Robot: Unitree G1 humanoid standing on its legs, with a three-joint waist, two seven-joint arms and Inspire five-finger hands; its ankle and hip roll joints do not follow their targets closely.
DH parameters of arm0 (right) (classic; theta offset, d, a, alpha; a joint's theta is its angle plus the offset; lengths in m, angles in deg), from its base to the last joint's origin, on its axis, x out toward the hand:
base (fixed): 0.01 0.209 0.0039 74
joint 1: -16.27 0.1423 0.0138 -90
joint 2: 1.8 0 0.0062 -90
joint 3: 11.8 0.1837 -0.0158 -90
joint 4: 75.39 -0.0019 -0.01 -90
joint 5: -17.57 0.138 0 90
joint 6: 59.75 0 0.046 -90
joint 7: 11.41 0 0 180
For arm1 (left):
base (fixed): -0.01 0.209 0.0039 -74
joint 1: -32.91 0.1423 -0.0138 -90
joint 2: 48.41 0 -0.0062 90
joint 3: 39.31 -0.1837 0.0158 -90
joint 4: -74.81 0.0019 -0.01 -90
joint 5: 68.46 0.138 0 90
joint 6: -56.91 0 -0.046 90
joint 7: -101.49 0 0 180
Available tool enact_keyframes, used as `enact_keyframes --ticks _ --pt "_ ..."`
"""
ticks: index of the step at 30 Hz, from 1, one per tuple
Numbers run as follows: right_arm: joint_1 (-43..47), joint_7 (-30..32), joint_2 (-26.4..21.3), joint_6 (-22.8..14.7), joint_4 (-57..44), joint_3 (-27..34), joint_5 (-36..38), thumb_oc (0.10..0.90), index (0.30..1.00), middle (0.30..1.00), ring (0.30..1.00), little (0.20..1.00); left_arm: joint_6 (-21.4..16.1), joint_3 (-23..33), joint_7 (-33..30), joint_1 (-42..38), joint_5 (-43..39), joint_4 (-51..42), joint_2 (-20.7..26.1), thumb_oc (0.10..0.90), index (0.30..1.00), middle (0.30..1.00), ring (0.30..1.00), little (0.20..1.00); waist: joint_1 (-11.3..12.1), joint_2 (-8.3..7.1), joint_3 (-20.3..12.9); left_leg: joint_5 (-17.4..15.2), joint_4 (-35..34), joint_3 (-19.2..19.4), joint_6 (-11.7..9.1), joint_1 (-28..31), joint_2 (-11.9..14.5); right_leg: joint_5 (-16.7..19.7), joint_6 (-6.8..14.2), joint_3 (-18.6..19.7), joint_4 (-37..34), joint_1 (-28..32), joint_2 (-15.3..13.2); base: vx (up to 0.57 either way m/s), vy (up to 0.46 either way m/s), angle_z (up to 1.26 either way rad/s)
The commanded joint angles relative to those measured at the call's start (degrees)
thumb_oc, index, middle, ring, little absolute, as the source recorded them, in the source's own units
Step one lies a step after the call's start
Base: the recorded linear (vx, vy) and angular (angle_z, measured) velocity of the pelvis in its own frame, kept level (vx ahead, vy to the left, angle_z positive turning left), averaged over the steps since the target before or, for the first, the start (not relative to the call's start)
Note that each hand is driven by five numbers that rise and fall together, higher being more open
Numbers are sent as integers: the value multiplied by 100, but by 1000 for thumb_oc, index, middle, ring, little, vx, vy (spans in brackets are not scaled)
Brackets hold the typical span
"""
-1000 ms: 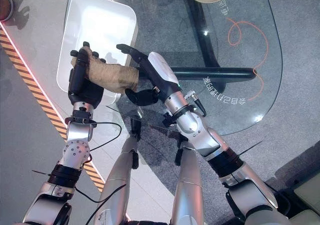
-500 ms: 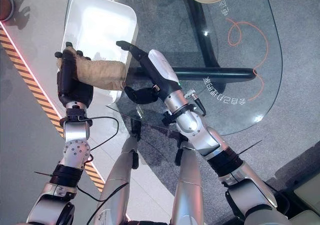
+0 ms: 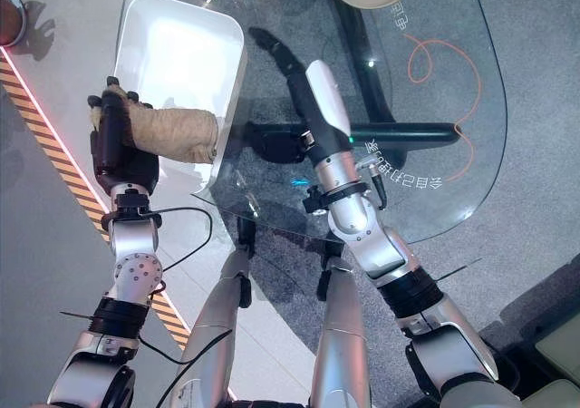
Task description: Wipe the table with a cloth and put it in the basket.
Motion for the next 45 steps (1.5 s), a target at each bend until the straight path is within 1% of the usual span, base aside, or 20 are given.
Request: enact_keyframes --ticks 1,2,3,7,9,10,11,14,16,18,21,22,23,24,26,28,31,37,40,45 --pt "275 684 1 -547 -259 250 -324 800 900 900 900 900 -728 431 81 -471 800 -679 410 100 300 300 300 200 -27 -142 -151 -899 557 150 121 102 -295 495 163 -391 -955 406 29 12 5 -4" --pt "253 728 -6 -551 -226 267 -338 800 900 900 900 900 -731 434 67 -460 817 -682 414 100 300 300 300 200 -27 -142 -151 -903 554 152 122 111 -294 491 165 -390 -954 412 28 -9 -2 -6" --pt "117 1020 -62 -564 -19 409 -394 800 900 900 900 900 -753 456 47 -415 881 -669 475 100 300 300 300 200 -50 -143 -151 -907 531 156 125 127 -293 501 172 -374 -980 422 30 -5 -3 -8" --pt "-91 1701 -165 -442 528 672 -333 800 900 900 900 900 -817 532 -25 -367 1073 -577 582 100 300 300 300 200 -84 -136 -151 -909 478 174 126 175 -286 521 189 -347 -1026 449 35 -6 2 -4" --pt "-88 1871 -251 -462 747 759 -193 800 900 900 900 900 -803 585 -62 -408 1149 -539 637 100 300 300 300 200 -89 -126 -151 -859 435 196 127 156 -275 578 187 -346 -1069 424 37 -5 9 -2" --pt "-167 2050 -323 -396 1099 882 -25 800 900 900 900 900 -798 620 -48 -406 1188 -430 723 100 300 300 300 200 -104 -121 -151 -917 447 202 118 215 -271 527 200 -337 -1045 472 35 -23 12 -6" --pt "-142 2051 -328 -397 1102 886 -22 800 900 900 900 900 -798 626 -49 -431 1190 -430 726 100 300 300 300 200 -103 -120 -151 -868 437 204 123 170 -271 579 192 -337 -1067 433 37 11 16 -6" --pt "-248 2441 -568 -353 1935 1084 378 800 900 900 900 900 -762 635 -152 -489 1340 -213 976 100 300 300 300 200 -129 -84 -151 -935 436 231 117 245 -250 528 205 -315 -1057 485 30 4 29 -7" --pt "-247 2484 -636 -255 2228 1145 670 800 900 900 900 900 -781 650 -241 -505 1535 -122 1066 100 300 300 300 200 -132 -75 -151 -941 445 241 113 241 -238 528 202 -305 -1051 471 33 -2 32 -11" --pt "-326 2526 -673 -325 2728 1258 1022 800 900 900 900 900 -763 674 -448 -543 1906 -43 1179 100 300 300 300 200 -134 -71 -151 -941 422 252 104 255 -222 518 190 -290 -1071 494 48 2 22 -14" --pt "-407 2611 -696 -368 3083 1332 1171 800 900 900 900 900 -737 672 -621 -610 2145 22 1285 100 300 300 300 200 -138 -77 -151 -896 413 264 110 200 -207 573 179 -296 -1089 447 48 -6 2 -2" --pt "-456 2645 -689 -403 3182 1327 1182 800 900 900 900 900 -737 658 -662 -608 2205 49 1306 100 300 300 300 200 -138 -83 -151 -941 427 264 103 238 -203 527 188 -296 -1069 483 48 22 -14 -3" --pt "-514 2707 -686 -425 3582 1328 1420 800 900 900 900 900 -714 637 -802 -675 2361 141 1415 100 300 300 300 200 -138 -88 -151 -950 438 275 103 238 -186 523 181 -298 -1069 490 54 0 0 0" --pt "-491 2710 -691 -431 3620 1336 1438 800 900 900 900 900 -708 643 -815 -705 2370 143 1429 100 300 300 300 200 -137 -88 -151 -903 429 277 107 192 -185 574 172 -298 -1091 450 57 10 -12 -5" --pt "-573 2785 -711 -472 4183 1336 1639 800 900 900 900 900 -654 621 -1011 -785 2593 261 1577 100 300 300 300 200 -139 -97 -151 -962 453 293 101 227 -154 516 170 -302 -1066 490 60 17 -10 -6" --pt "-569 2825 -713 -408 4361 1335 1834 800 900 900 900 900 -615 595 -1224 -863 2903 325 1662 100 300 300 300 200 -142 -102 -151 -912 453 305 106 170 -137 570 155 -301 -1091 450 63 -7 -2 -2" --pt "-639 2800 -710 -491 4881 1458 2046 800 900 900 900 900 -474 469 -1509 -1015 3234 468 1874 100 300 300 300 200 -159 -97 -151 -968 486 325 103 195 -116 516 152 -288 -1074 484 70 0 0 0" --pt "-592 2517 -721 -547 5968 1574 2222 800 900 900 900 900 -269 233 -1758 -1405 3638 956 2200 100 300 300 300 200 -172 -64 -151 -965 494 363 118 187 -85 526 144 -274 -1091 479 78 5 0 0" --pt "-467 2241 -736 -419 6559 1490 2333 800 900 900 900 900 -124 7 -1996 -1720 4059 1341 2386 100 300 300 300 200 -191 -45 -151 -910 506 401 126 106 -62 585 137 -261 -1110 403 83 -6 8 -2" --pt "-463 1934 -753 -197 6863 1417 2354 800 900 900 900 900 66 -340 -2204 -2061 4444 1840 2574 100 300 300 300 200 -241 -10 -151 -945 521 442 117 144 -42 537 148 -219 -1068 405 81 11 32 -5"
